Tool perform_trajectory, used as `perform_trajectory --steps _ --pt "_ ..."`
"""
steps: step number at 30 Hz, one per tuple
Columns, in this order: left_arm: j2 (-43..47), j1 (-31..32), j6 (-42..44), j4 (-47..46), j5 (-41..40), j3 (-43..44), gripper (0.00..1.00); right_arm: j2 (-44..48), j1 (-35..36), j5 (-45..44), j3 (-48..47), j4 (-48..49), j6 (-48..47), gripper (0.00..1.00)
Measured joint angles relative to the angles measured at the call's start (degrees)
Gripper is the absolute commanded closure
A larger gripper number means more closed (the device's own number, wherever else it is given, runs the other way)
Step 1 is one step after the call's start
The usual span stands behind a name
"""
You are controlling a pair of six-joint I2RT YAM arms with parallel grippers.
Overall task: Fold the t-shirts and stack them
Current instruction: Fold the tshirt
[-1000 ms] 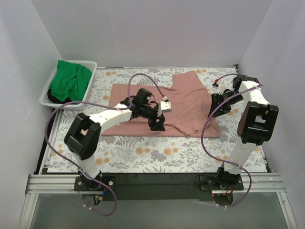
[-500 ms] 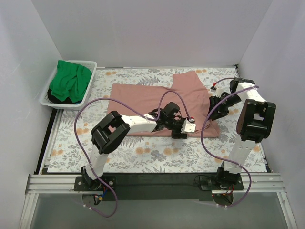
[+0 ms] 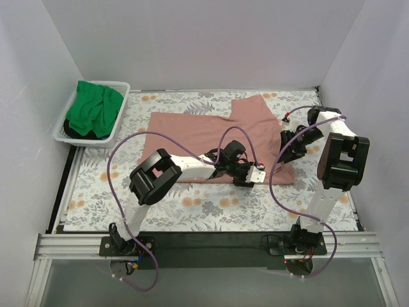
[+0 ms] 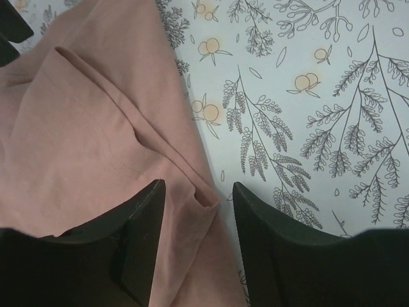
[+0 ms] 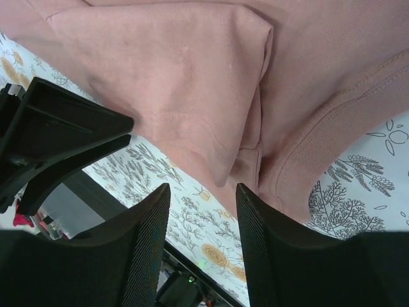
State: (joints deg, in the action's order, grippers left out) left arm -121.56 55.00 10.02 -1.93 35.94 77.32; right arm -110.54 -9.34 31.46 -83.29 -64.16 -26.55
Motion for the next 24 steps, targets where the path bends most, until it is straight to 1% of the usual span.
perform_trajectory --steps 4,7,8,10,11,13,15,17,20,24 --pt "-0.39 0.09 0.61 0.37 -0.17 0.13 0.63 -0.35 0.0 0.0 0.7 0.0 -0.2 0.55" --pt "-0.39 0.11 0.87 0.35 -0.17 0.44 0.67 -0.72 0.07 0.0 0.7 0.07 -0.28 0.63" --pt "-0.39 0.11 0.87 0.28 -0.17 0.44 0.69 -0.74 0.11 -0.02 0.7 0.04 -0.35 0.67" --pt "-0.39 0.11 0.85 0.33 -0.2 0.44 0.73 -0.85 0.11 0.0 0.7 0.07 -0.39 0.7" --pt "-0.39 0.11 0.83 0.33 -0.22 0.44 0.78 -0.94 0.17 0.0 0.7 0.04 -0.39 0.71" --pt "-0.39 0.11 0.79 0.28 -0.31 0.44 0.84 -0.98 0.37 0.02 0.7 0.04 -0.39 0.71" --pt "-0.39 0.11 0.94 0.31 -0.48 0.44 0.84 -1.18 0.46 0.02 0.7 0.04 -0.35 0.63" --pt "-0.39 0.13 1.09 0.28 -0.66 0.44 0.82 -1.4 0.48 -0.09 0.7 0.04 -0.17 0.52" --pt "-0.39 0.15 1.11 0.31 -0.87 0.44 0.82 -1.49 0.52 -0.63 0.7 0.09 -0.33 0.51" --pt "-0.39 0.15 1.11 0.31 -1.05 0.44 0.84 -1.49 0.59 -1.31 0.7 0.31 -0.26 0.55"
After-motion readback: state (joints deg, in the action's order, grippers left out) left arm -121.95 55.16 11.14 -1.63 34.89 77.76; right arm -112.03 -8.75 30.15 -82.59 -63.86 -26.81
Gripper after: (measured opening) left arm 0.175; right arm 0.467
